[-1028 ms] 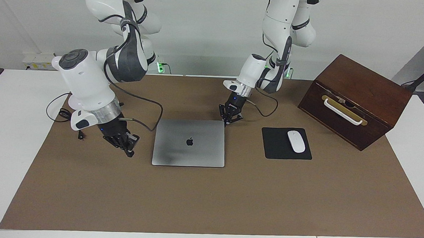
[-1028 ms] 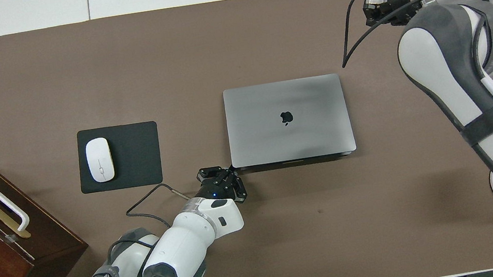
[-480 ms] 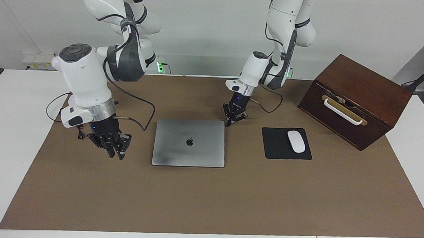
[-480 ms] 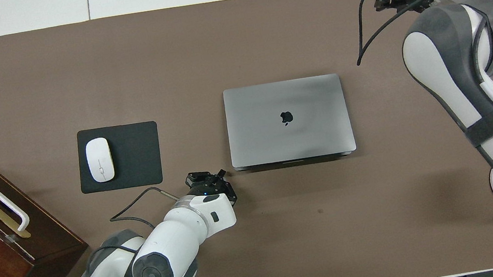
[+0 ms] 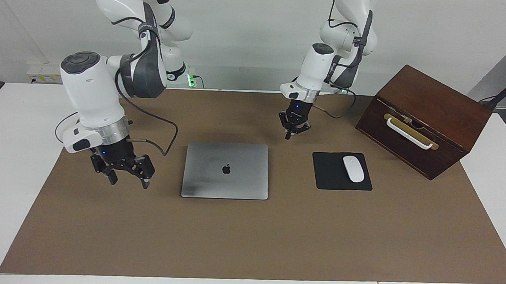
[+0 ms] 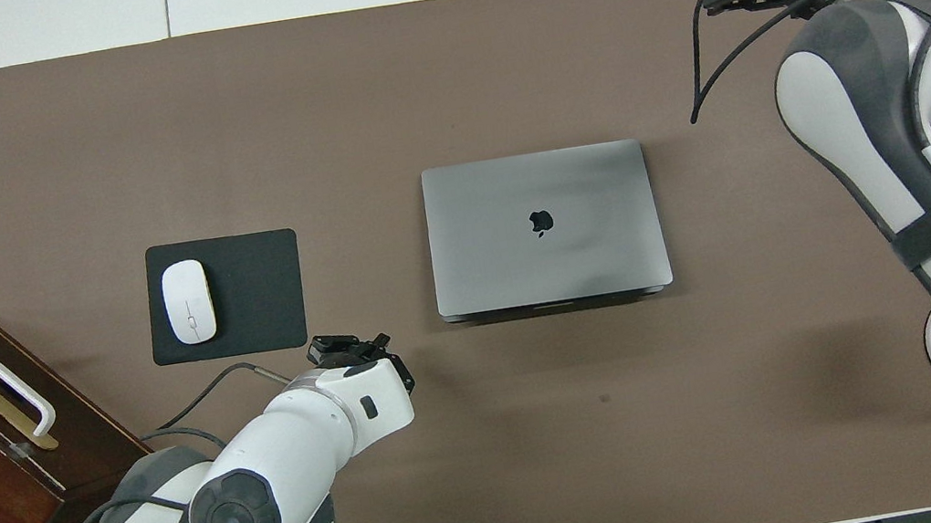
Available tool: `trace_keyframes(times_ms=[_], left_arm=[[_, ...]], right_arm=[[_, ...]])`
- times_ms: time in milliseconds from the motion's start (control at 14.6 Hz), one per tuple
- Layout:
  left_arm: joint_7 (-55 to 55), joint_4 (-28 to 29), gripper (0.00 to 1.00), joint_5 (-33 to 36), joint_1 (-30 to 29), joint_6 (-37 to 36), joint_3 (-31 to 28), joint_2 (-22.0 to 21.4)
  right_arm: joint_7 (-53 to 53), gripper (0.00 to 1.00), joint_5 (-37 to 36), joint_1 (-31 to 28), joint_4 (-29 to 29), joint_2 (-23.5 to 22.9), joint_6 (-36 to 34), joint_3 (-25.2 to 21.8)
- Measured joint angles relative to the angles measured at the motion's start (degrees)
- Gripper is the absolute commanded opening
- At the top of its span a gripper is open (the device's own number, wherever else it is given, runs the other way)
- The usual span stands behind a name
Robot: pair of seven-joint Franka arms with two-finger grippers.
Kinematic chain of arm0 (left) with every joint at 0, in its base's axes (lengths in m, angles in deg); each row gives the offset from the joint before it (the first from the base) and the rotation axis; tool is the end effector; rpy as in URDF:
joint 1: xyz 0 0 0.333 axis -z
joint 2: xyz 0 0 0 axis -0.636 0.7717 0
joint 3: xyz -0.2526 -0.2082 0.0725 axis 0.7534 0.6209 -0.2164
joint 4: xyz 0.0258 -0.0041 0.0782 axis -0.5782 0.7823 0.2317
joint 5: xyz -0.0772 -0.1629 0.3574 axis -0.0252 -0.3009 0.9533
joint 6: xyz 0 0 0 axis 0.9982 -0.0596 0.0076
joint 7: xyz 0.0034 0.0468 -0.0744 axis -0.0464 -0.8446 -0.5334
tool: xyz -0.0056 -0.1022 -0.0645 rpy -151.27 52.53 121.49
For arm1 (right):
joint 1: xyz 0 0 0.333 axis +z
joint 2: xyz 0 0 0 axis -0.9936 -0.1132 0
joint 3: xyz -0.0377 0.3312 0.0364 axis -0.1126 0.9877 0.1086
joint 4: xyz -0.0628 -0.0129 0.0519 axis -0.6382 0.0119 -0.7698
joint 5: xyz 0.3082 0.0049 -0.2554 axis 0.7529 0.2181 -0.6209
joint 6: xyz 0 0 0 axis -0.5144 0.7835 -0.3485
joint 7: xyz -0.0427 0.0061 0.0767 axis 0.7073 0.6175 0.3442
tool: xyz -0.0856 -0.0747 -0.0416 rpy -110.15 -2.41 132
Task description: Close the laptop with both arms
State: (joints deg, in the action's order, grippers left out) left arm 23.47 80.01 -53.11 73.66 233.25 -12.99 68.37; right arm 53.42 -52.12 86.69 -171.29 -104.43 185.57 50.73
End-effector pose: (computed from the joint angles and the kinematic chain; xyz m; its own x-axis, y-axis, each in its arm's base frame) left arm 0.3970 -0.2758 0.3690 0.7504 -0.5513 0.3647 -0.5919 -0.8060 -0.0006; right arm 0.7133 0.0402 0.5018 0.9448 -0.1652 0.2831 -0.1510 -0.9860 -0.0714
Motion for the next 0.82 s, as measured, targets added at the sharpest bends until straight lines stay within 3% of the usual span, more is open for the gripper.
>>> trace_keyframes(times_ms=[411,754,823], left_arm=[[3.0,-10.5,0.00,0.0,-6.0,-24.1,-0.3,-7.3],[4.1,-15.6,0.00,0.1,-10.8,-33.4,-0.4,-8.7],[4.2,-16.7,0.20,0.1,-12.0,-34.9,-0.4,-8.7]], right_arm=[[0.9,1.00,-2.8,0.0,0.2,1.1,-2.8,0.2],[1.6,1.00,-3.2,-0.1,1.2,3.9,-10.0,0.2],[1.6,1.00,-3.2,-0.2,2.2,4.4,-12.2,0.2]])
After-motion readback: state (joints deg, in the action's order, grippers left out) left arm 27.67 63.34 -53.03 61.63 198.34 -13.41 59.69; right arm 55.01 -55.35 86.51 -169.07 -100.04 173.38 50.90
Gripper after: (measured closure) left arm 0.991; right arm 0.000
